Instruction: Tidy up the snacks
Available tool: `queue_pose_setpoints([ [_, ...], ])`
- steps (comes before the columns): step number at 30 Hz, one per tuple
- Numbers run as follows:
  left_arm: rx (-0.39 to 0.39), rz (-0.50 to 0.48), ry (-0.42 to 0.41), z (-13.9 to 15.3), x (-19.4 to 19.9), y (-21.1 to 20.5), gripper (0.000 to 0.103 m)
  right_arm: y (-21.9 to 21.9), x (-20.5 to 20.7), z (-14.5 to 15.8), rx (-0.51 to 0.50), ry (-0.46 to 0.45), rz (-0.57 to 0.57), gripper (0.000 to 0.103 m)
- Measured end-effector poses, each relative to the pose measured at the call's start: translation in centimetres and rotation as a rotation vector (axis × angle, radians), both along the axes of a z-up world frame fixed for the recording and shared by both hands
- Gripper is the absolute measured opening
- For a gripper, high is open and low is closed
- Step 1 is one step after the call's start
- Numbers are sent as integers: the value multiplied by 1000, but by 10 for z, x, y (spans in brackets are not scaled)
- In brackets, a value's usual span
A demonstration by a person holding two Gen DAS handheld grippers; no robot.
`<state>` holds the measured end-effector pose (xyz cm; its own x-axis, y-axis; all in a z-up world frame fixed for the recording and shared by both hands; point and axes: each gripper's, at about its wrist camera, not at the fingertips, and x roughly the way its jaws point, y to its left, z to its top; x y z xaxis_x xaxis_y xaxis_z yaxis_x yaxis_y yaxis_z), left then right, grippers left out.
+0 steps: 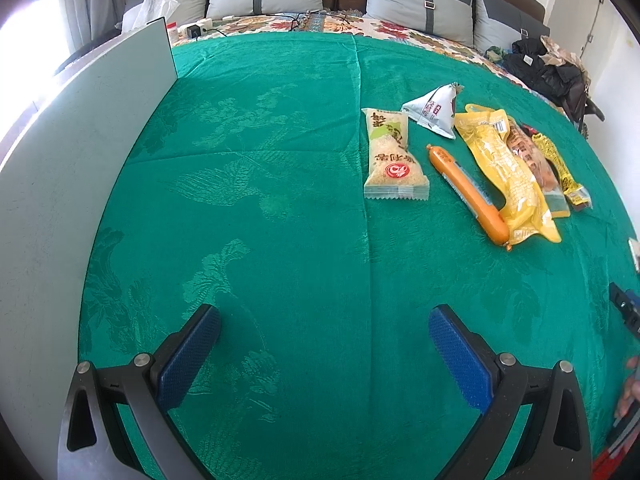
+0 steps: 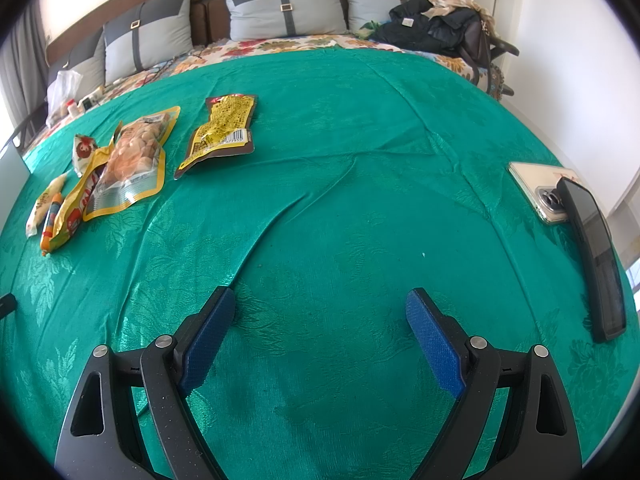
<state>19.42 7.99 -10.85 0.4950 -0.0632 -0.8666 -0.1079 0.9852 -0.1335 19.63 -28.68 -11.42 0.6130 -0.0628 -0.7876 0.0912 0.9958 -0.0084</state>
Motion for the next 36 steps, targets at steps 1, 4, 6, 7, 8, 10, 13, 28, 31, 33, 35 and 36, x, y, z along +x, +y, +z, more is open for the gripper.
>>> queue_pose_setpoints([
  [1,-36,0,-12,7,5,1,102,0,0,0,0,0,0,90],
  [4,-30,2,-41,27,31,-5,102,0,0,0,0,0,0,90],
  [6,-12,-11,-32,34,58,-11,102,0,0,0,0,0,0,90],
  [7,1,-11,-26,36,72,-14,102,0,0,0,0,0,0,90],
  [8,17,-9,-19,36,85,-17,101,0,0,0,0,0,0,90],
  [10,42,-5,6,31,108,-21,98,0,0,0,0,0,0,90],
  [13,78,-6,86,13,134,-26,88,0,0,0,0,0,0,90],
  [28,1,-21,60,28,24,3,22,0,1,0,0,0,0,90],
  [31,22,-39,50,28,-10,2,22,0,1,0,0,0,0,90],
  [33,30,-49,32,22,-24,-2,25,0,1,0,0,0,0,90],
  [35,32,-42,26,14,-27,-4,45,0,1,0,0,0,0,90],
  [36,32,-30,23,9,-26,-4,68,0,1,0,0,0,0,90],
])
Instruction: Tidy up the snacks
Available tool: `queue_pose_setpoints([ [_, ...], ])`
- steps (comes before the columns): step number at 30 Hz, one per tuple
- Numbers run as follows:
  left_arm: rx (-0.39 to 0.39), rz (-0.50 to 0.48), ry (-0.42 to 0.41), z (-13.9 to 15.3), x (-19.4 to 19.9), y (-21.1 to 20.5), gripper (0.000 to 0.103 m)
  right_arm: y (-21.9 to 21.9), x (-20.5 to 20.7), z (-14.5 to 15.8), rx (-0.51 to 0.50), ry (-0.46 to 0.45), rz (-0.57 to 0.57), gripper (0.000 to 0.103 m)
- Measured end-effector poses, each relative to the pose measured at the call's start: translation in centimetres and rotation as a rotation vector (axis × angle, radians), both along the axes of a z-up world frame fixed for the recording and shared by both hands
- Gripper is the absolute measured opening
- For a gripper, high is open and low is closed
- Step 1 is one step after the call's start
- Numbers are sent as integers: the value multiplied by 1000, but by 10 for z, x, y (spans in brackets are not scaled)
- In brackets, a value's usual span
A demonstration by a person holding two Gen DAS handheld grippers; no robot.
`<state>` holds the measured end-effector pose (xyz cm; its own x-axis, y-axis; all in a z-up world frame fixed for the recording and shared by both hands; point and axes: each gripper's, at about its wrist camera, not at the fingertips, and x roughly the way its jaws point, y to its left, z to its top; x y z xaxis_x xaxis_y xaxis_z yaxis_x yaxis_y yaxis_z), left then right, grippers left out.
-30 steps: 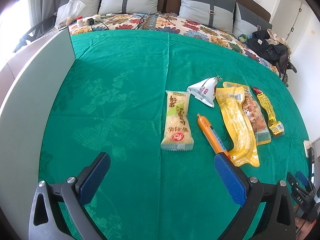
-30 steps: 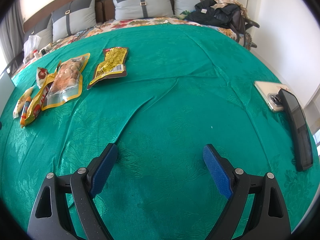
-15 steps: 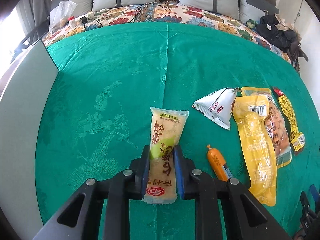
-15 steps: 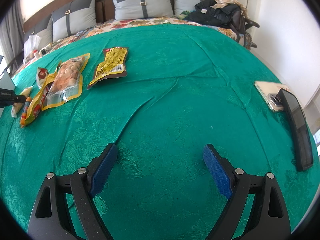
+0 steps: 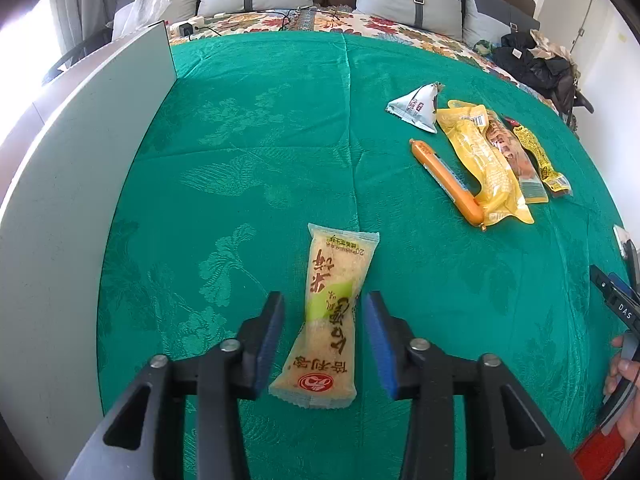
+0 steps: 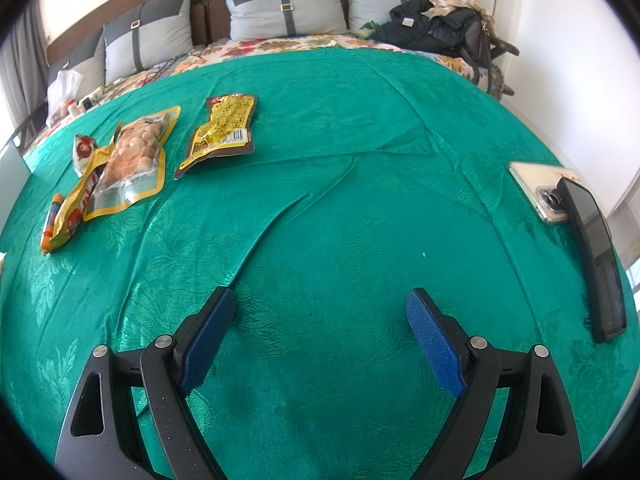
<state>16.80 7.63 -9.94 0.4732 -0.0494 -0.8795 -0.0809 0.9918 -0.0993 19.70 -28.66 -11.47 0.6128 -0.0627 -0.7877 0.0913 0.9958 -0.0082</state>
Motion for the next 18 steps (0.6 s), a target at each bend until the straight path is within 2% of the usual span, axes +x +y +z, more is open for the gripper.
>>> queue_pose_setpoints([
  [2,16,39,-32,-5,2,2,82,0,0,0,0,0,0,90],
  [4,15,66,-39,-11,5,6,82,0,0,0,0,0,0,90],
  [7,91,60,-60,-17,8,2,87,0,0,0,0,0,0,90],
  [9,123,47,-87,-20,6,3,98,0,0,0,0,0,0,90],
  [11,94,71,-103,-23,3,11,103,0,0,0,0,0,0,90],
  [18,104,78,-121,-24,2,12,103,0,0,0,0,0,0,90],
])
